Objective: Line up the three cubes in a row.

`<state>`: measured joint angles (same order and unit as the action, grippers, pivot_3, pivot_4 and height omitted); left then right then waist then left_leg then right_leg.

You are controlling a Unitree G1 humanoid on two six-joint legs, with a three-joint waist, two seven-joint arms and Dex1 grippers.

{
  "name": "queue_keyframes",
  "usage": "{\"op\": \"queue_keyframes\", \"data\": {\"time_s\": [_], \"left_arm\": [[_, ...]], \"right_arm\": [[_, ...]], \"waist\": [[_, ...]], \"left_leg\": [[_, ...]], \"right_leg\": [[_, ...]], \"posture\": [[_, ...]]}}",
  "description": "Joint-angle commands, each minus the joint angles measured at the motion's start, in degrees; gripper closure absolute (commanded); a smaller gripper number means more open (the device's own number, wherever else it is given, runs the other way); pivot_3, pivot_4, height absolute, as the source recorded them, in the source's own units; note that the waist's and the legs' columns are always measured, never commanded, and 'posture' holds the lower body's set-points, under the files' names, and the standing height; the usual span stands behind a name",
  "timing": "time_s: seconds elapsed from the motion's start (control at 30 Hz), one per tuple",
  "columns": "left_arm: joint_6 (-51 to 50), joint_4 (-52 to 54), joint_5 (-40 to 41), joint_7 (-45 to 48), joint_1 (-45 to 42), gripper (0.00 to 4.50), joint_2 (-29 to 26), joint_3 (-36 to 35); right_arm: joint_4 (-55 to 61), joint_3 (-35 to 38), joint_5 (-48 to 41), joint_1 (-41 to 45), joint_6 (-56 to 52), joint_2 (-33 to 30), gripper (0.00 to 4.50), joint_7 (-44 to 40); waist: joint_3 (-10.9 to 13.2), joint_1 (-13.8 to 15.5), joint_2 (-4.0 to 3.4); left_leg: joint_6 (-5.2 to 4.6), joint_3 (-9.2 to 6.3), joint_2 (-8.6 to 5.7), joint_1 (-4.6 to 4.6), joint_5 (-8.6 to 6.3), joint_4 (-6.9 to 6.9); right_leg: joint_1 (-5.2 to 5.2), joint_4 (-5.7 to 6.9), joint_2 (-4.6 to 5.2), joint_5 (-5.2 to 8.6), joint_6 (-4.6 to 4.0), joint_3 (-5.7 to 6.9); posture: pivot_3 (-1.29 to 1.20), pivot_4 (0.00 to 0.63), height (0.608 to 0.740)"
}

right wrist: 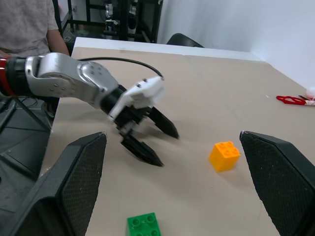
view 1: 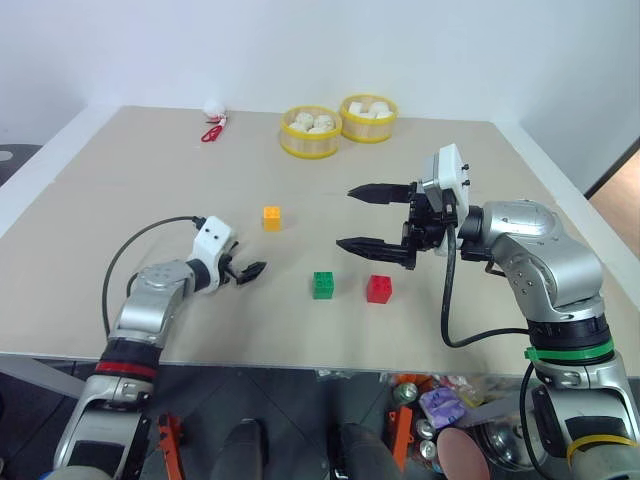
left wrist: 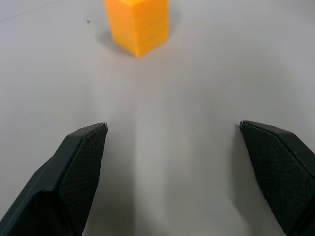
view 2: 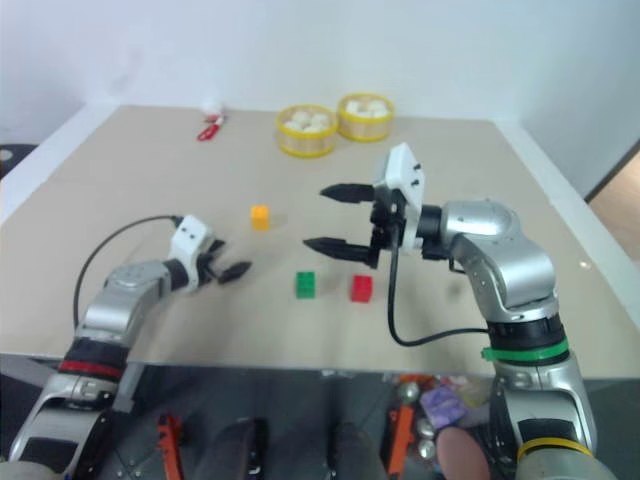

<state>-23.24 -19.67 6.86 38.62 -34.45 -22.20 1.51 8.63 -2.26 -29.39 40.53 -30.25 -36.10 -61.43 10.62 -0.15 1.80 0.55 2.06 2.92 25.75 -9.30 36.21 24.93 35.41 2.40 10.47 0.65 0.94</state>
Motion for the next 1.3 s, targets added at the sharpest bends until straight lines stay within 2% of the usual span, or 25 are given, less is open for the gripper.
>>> {"op": "queue_keyframes", "data": {"time_s": [0.03,0.07,0.2,0.3,0.4,0.53,0.7,1.23,1.3], "left_arm": [[-0.57,-1.15,0.58,-1.53,-4.73,0.04,1.04,-0.79],[-0.90,-1.49,0.62,-1.65,-5.33,0.04,1.30,-0.81],[-2.02,-1.63,0.38,-2.38,-7.01,0.04,1.68,-0.49],[-3.67,-2.58,-0.19,-4.89,-8.35,0.04,1.91,-0.98],[-4.53,-3.58,-0.49,-7.08,-9.21,0.04,2.14,-1.30],[-4.57,-5.02,-0.86,-8.38,-9.83,0.04,2.21,-0.80],[-3.48,-8.28,-1.55,-9.50,-10.91,0.04,3.43,0.03],[-2.16,-16.38,-2.70,-12.86,-16.90,0.04,8.75,0.01],[-2.00,-16.14,-2.60,-12.82,-17.01,0.47,9.15,0.07]], "right_arm": [[1.14,0.70,-0.78,1.32,0.40,-0.04,0.00,-0.46],[0.96,0.66,-0.71,1.33,0.46,-0.05,0.00,-0.59],[0.62,0.74,-0.63,1.36,0.51,-0.07,0.00,-0.99],[0.44,1.05,-1.01,1.67,0.12,0.11,0.00,-1.03],[-0.01,1.15,-1.08,1.87,0.14,0.25,0.00,-1.03],[-0.26,1.06,-1.12,2.05,0.17,0.38,0.00,-1.05],[-0.39,1.12,-1.08,2.07,0.33,0.55,0.00,-0.97],[-0.07,1.27,-0.74,1.31,0.52,0.68,0.00,-0.48],[-0.14,1.20,-0.56,1.22,0.61,0.71,0.00,-0.33]], "waist": [[0.00,0.01,0.01],[0.00,0.01,0.01],[0.00,-0.02,0.02],[0.00,0.15,0.01],[0.00,0.35,0.02],[0.00,0.37,0.02],[0.00,0.51,0.02],[0.00,0.79,0.02],[0.00,0.79,0.02]], "left_leg": [[-0.20,0.05,0.00,0.09,0.13,0.05],[-0.31,0.29,-0.04,0.11,0.37,0.14],[-0.29,0.94,-0.04,0.08,0.38,0.24],[-0.27,0.91,0.06,0.08,0.40,0.17],[-0.29,0.79,0.39,0.09,0.44,0.13],[0.01,0.76,0.48,0.09,0.00,0.08],[0.14,0.77,0.46,0.09,-0.26,0.09],[0.00,0.83,0.40,-0.01,-0.12,0.35],[0.00,0.84,0.40,-0.01,-0.12,0.36]], "right_leg": [[0.09,-0.12,0.39,-0.26,0.13,0.39],[0.17,-0.28,1.03,-0.94,0.48,0.94],[0.39,-0.31,1.57,-1.69,0.66,1.34],[0.47,-0.28,1.49,-1.95,0.58,1.53],[0.53,-0.26,1.01,-1.64,0.27,1.52],[0.56,-0.15,0.74,-1.28,0.69,1.32],[0.53,-0.13,0.74,-1.00,0.91,1.27],[0.35,-0.12,0.87,-1.09,0.56,1.27],[0.35,-0.12,0.86,-1.09,0.58,1.26]], "posture": [[0.00,0.150,0.740],[0.00,0.150,0.740],[0.00,0.150,0.740],[0.00,0.150,0.740],[0.00,0.150,0.740],[0.00,0.150,0.740],[0.00,0.150,0.740],[0.00,0.150,0.740],[0.00,0.150,0.740]]}}
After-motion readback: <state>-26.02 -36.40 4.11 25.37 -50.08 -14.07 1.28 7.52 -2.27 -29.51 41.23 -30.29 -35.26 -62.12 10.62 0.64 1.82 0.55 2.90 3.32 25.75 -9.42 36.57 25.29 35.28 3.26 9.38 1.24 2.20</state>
